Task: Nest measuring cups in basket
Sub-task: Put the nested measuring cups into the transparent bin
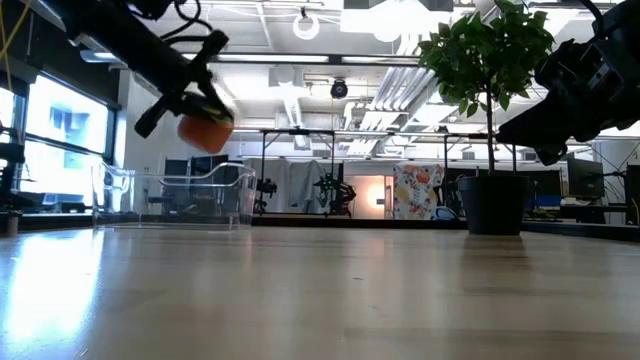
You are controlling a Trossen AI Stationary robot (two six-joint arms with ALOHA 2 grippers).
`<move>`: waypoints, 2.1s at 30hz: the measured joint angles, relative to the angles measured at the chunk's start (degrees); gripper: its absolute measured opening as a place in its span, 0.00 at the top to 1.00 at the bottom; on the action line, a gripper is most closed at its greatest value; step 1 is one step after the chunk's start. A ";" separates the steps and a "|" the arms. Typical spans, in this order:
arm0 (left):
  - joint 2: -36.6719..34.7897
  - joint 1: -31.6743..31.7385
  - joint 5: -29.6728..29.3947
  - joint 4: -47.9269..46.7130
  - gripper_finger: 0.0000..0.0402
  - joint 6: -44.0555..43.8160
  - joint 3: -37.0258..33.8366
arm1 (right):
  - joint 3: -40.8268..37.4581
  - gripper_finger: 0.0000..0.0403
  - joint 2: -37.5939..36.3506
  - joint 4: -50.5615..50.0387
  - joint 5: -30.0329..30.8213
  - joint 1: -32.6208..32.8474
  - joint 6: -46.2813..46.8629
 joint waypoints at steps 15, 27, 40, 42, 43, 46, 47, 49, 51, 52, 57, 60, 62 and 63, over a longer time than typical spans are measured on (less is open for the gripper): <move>-0.26 18.59 14.34 0.55 0.90 8.28 -1.63 | 0.01 0.81 0.02 0.00 0.02 0.01 0.01; -0.20 36.29 48.36 -4.51 0.90 28.31 -1.63 | 0.01 0.81 0.02 -0.01 0.02 0.00 0.01; 4.85 44.66 64.32 -10.71 0.90 50.95 -1.56 | 0.02 0.81 0.02 0.01 0.02 0.00 0.01; 6.24 44.92 64.34 -11.20 0.90 52.44 -1.40 | 0.02 0.81 0.02 0.01 0.02 -0.02 0.01; 6.97 44.93 64.35 -12.03 0.90 53.47 -0.99 | 0.00 0.81 0.02 0.01 0.01 0.01 0.01; 9.24 44.93 63.86 -15.04 0.90 57.33 0.55 | 0.01 0.81 0.03 0.00 0.02 0.01 0.00; 9.98 44.93 63.56 -15.81 0.90 58.47 1.09 | 0.01 0.81 0.04 0.00 0.02 -0.02 0.01; 11.44 44.93 63.29 -16.96 0.90 59.80 2.12 | 0.01 0.81 0.04 0.00 0.00 0.01 0.01; 12.96 44.90 63.06 -17.73 0.90 61.28 2.77 | 0.02 0.81 0.04 0.01 0.02 0.01 0.01; 13.73 44.92 63.18 -18.11 0.90 61.93 2.95 | 0.00 0.81 0.04 -0.01 0.02 -0.01 0.01; 16.96 44.97 64.48 -17.67 0.90 62.78 4.05 | 0.01 0.81 0.04 -0.01 0.01 -0.01 -0.02; 18.03 44.98 64.45 -17.84 0.90 63.17 4.92 | 0.02 0.81 0.04 -0.01 0.02 0.01 0.01; 18.39 45.32 64.16 -17.96 0.90 63.71 5.48 | 0.02 0.81 0.04 0.00 0.01 -0.01 0.01; 18.40 45.51 64.05 -17.99 0.90 63.64 5.70 | 0.00 0.81 0.04 0.00 0.02 -0.01 0.01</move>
